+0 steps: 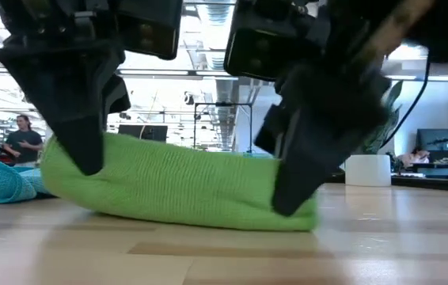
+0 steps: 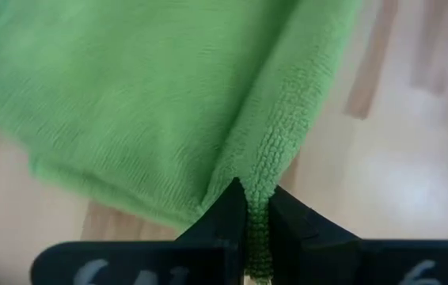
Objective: Roll microfiber towels into tight, uniform cylinder then place into a basket
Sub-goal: Roll the green microfiber cloth
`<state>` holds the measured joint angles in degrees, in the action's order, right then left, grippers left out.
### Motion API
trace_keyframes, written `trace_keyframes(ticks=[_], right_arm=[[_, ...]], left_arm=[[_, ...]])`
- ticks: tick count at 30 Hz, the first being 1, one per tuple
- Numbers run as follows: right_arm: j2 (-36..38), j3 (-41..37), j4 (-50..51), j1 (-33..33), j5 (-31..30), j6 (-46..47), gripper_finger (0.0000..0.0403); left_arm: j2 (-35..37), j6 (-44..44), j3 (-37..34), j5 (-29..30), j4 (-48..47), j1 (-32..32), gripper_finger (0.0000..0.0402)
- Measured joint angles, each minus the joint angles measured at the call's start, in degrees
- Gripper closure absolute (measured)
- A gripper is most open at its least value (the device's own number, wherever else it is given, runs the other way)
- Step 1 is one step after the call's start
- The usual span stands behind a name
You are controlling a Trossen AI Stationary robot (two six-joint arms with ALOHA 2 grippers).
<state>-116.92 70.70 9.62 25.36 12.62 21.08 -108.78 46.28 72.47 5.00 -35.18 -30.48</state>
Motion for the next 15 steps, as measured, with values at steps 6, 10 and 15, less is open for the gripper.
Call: trace_keyframes(ticks=[6,10,15], right_arm=[[0.00,1.25,0.12,0.05,9.36,10.99,0.0383],[-0.59,1.27,2.50,-0.63,9.83,14.69,0.0393],[-2.23,1.36,3.34,-1.32,10.66,16.84,0.0385]], left_arm=[[0.05,0.38,0.07,-3.42,2.74,-0.04,0.0388],[0.05,2.67,0.03,-5.91,4.01,0.70,0.0388],[0.01,3.30,-0.04,-6.06,3.73,1.65,0.0388]])
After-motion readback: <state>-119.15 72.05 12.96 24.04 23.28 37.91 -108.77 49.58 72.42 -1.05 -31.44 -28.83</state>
